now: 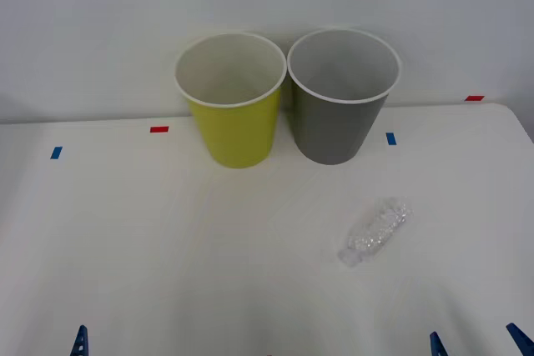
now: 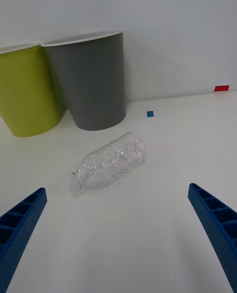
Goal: Put cans in the gray bin and PET bottles in the light green bin.
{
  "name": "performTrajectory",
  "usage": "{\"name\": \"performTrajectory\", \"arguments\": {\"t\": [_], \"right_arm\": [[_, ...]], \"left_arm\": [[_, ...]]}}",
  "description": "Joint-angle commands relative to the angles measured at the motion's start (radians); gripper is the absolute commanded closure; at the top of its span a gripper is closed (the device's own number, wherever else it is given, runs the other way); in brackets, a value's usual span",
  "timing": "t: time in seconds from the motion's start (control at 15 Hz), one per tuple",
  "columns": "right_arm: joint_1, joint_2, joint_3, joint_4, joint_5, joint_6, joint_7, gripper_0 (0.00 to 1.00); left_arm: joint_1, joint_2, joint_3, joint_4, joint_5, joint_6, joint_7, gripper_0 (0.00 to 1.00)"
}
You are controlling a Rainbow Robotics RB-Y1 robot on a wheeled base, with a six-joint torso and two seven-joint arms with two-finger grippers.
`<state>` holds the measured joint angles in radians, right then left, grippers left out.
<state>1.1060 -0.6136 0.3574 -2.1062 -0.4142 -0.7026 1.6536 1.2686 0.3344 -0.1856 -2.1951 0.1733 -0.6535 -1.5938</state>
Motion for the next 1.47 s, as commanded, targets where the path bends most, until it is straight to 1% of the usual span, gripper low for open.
{"name": "performTrajectory", "arguments": {"t": [0.07, 1.47], "right_arm": [[0.000, 0.000, 0.000, 0.000, 0.000, 0.000, 0.000, 0.00], [0.000, 0.000, 0.000, 0.000, 0.000, 0.000, 0.000, 0.00]], "left_arm": [[0.000, 0.000, 0.000, 0.000, 0.000, 0.000, 0.000, 0.00], [0.000, 0.000, 0.000, 0.000, 0.000, 0.000, 0.000, 0.00]]}}
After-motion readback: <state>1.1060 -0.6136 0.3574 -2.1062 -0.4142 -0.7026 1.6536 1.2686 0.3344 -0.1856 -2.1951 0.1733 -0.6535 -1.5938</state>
